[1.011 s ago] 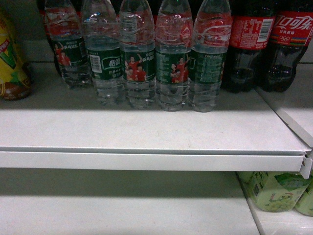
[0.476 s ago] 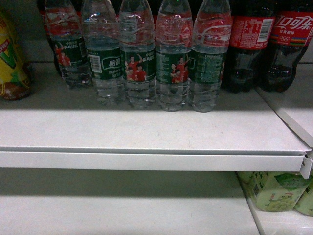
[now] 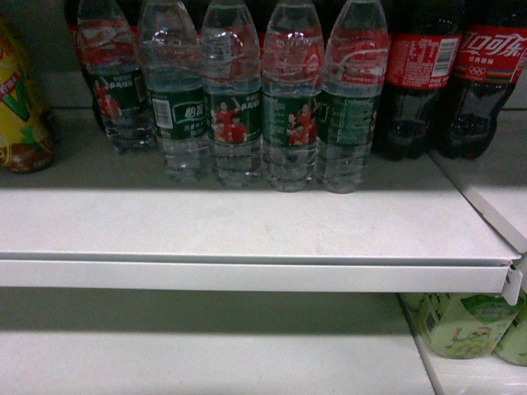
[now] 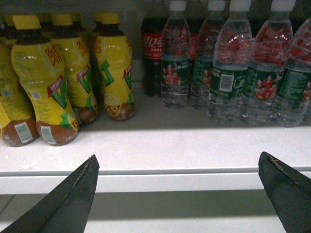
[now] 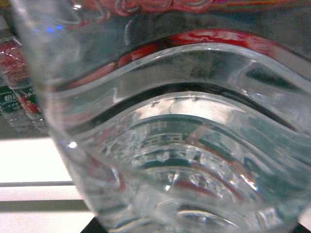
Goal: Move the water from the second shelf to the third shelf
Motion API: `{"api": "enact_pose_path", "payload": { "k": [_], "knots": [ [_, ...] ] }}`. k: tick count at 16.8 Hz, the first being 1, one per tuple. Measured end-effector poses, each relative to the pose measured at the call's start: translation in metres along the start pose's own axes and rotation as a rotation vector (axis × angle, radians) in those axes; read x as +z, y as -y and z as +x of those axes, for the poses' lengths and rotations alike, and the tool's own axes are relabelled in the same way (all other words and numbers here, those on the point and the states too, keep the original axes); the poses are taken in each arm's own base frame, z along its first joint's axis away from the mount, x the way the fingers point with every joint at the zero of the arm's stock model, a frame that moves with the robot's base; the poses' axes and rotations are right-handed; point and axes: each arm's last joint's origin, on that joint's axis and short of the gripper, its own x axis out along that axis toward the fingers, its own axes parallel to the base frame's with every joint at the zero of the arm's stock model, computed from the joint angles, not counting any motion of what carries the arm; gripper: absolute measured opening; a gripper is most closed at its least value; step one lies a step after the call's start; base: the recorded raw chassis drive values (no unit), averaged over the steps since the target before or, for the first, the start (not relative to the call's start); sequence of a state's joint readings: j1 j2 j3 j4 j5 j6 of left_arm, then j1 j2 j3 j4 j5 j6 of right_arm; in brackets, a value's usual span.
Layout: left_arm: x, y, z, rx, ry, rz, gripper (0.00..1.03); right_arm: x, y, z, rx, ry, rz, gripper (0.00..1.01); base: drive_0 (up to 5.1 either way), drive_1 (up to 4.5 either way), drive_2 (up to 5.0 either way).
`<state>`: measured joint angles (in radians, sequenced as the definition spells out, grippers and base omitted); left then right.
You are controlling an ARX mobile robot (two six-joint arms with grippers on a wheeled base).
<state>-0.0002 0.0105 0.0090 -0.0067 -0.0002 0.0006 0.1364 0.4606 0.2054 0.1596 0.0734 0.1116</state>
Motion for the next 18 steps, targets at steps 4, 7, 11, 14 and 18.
{"api": "enact_pose_path", "payload": {
  "k": [4, 7, 11, 14, 18],
  "knots": [
    [0.0003, 0.0000, 0.0000, 0.002, 0.003, 0.000, 0.98, 0.0000, 0.0000, -0.0004, 0.001, 0.006, 0.004, 0.39, 0.0, 0.00, 0.0],
    [0.0003, 0.0000, 0.0000, 0.000, 0.003, 0.000, 0.98, 0.0000, 0.0000, -0.0004, 0.001, 0.006, 0.004, 0.39, 0.0, 0.00, 0.0],
    [0.0006, 0.0000, 0.0000, 0.001, 0.006, 0.000, 0.98, 0.0019, -0.0002, -0.0005, 0.002, 0.018, 0.005, 0.39, 0.0, 0.00, 0.0],
    [0.0005, 0.0000, 0.0000, 0.000, 0.005, 0.000, 0.98, 0.0013, -0.0002, -0.0005, 0.003, 0.012, 0.005, 0.39, 0.0, 0.00, 0.0],
    [0.0004, 0.0000, 0.0000, 0.000, 0.004, 0.000, 0.98, 0.0011, -0.0001, -0.0005, 0.003, 0.010, 0.005, 0.39, 0.0, 0.00, 0.0]
  ]
}}
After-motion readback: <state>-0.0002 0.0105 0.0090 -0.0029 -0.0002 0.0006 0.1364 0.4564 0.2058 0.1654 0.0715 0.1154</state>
